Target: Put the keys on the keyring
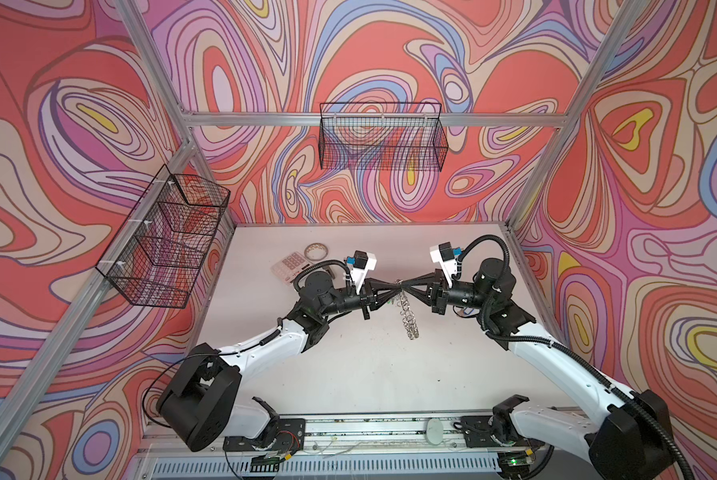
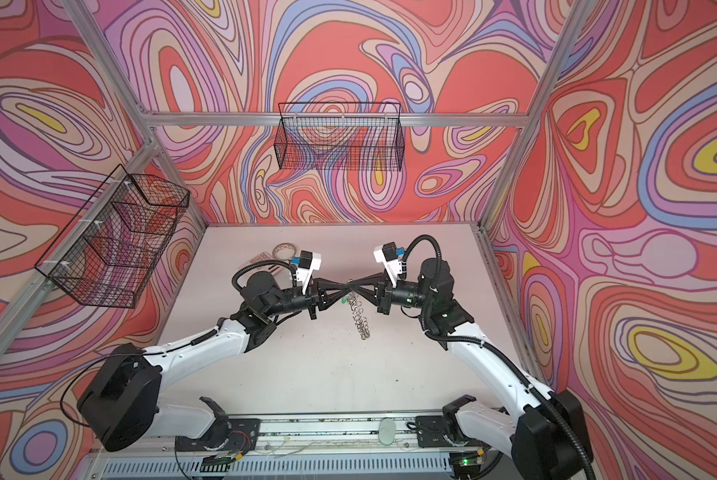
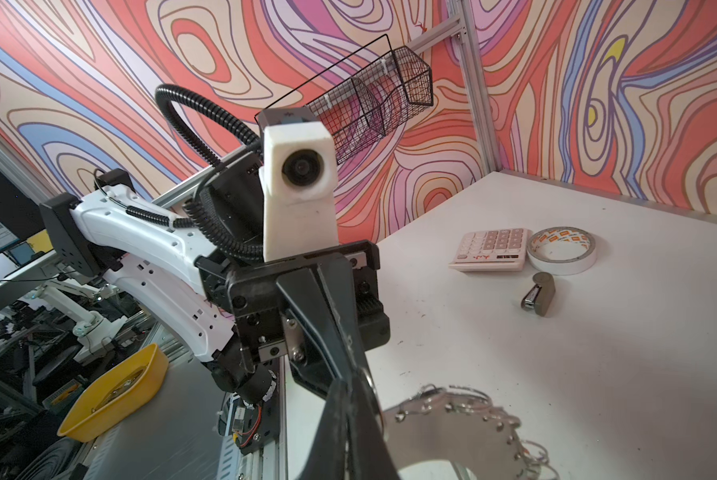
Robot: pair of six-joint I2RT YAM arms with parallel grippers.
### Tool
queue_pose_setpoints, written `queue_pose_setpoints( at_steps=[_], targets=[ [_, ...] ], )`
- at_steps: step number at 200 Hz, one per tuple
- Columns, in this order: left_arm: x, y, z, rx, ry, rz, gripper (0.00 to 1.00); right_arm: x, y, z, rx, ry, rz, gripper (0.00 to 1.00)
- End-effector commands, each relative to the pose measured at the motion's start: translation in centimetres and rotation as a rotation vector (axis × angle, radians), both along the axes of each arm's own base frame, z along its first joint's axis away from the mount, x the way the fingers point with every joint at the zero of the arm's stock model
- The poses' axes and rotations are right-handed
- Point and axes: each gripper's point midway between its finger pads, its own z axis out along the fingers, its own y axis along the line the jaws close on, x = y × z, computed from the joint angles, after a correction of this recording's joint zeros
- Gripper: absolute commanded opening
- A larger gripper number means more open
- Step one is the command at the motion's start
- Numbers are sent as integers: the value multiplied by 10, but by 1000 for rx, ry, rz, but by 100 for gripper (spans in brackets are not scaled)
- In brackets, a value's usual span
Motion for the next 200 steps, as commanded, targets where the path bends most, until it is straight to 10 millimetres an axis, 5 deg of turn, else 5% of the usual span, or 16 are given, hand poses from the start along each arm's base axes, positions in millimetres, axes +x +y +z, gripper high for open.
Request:
queue_pose_setpoints(
  at_steps=[1, 54, 74, 119, 200],
  targets=[
    [-10, -1, 8, 24, -77, -37, 0, 2, -5, -4, -26, -77, -49, 0],
    [-13, 1, 1, 81, -84, -45, 0, 10, -11, 1, -23, -114, -115, 0],
    [-13, 2, 5, 74, -87, -40, 0, 14, -15, -1, -15, -88, -134, 23],
    [-15, 5, 14, 49, -90, -38, 0, 8, -22, -8, 37, -42, -93, 42],
    [-15, 1, 30, -18, -82, -70, 0, 4, -10, -24, 55, 68, 36, 28]
  ],
)
